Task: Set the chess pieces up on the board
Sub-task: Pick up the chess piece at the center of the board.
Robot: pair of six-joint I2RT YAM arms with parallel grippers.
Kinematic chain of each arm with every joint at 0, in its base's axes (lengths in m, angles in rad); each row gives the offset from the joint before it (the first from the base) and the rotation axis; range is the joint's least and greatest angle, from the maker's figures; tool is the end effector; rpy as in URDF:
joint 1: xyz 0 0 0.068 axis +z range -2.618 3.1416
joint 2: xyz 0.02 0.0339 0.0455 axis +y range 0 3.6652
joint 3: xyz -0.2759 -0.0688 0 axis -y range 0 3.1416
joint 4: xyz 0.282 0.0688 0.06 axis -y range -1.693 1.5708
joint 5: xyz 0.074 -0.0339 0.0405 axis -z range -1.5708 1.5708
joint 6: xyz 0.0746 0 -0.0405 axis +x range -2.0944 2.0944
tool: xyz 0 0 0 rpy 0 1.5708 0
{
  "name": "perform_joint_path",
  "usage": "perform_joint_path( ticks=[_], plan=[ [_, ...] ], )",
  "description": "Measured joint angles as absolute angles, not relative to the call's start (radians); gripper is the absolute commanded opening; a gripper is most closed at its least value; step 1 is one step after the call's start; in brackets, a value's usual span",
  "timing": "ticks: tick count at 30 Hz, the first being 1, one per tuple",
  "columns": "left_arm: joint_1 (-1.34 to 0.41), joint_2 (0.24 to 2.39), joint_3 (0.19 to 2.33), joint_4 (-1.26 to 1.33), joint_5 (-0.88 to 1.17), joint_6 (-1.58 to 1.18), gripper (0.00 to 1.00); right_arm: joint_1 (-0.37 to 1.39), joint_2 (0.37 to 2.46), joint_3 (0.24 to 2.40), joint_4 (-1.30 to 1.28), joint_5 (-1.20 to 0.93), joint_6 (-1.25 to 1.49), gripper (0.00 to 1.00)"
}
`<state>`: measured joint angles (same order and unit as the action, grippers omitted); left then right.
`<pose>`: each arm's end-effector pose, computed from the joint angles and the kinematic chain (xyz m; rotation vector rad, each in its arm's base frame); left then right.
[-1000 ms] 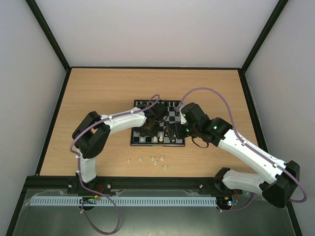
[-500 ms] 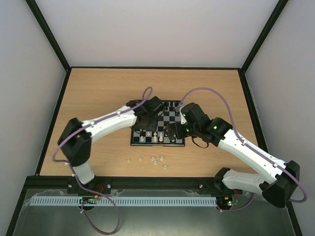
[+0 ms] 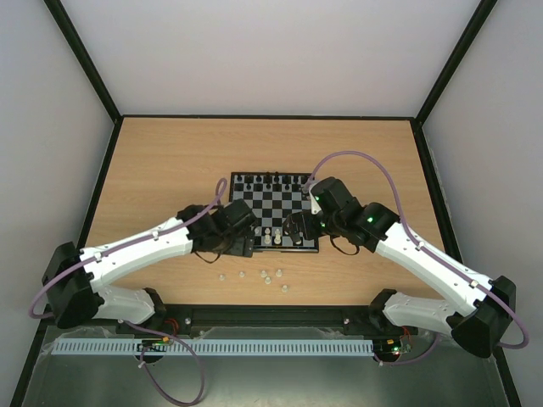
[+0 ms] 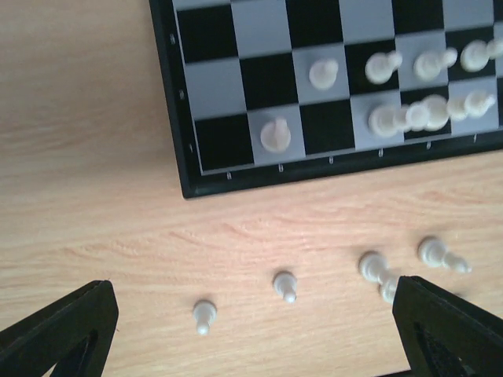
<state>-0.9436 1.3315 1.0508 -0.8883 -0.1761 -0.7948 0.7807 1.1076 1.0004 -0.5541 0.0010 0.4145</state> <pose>0.1866 -0.2351 0.2254 0.1544 2.7333 -0.2698 0.2137 0.2116 0.2985 -0.4204 2.2737 0.6351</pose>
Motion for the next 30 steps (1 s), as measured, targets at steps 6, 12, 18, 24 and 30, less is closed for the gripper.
perform_joint_path(
  ticks=[6,12,18,24,30],
  plan=[
    [-1.04,1.308,0.966,-0.873,-0.156,-0.874,0.94,0.781,1.108,1.0,-0.554,0.003,0.414,0.98],
    [-1.107,1.365,0.928,-0.826,-0.134,-0.924,0.76,0.781,1.108,1.0,-0.554,0.003,0.414,0.99],
    [-1.119,1.447,0.913,-0.785,-0.118,-0.93,0.56,0.781,1.108,1.0,-0.554,0.003,0.414,1.0],
    [-1.119,1.485,0.911,-0.746,-0.109,-0.923,0.44,0.781,1.108,1.0,-0.554,0.003,0.414,1.0],
    [-1.119,1.535,0.892,-0.709,-0.093,-0.909,0.39,0.781,1.108,1.0,-0.554,0.003,0.414,1.0]
  ],
)
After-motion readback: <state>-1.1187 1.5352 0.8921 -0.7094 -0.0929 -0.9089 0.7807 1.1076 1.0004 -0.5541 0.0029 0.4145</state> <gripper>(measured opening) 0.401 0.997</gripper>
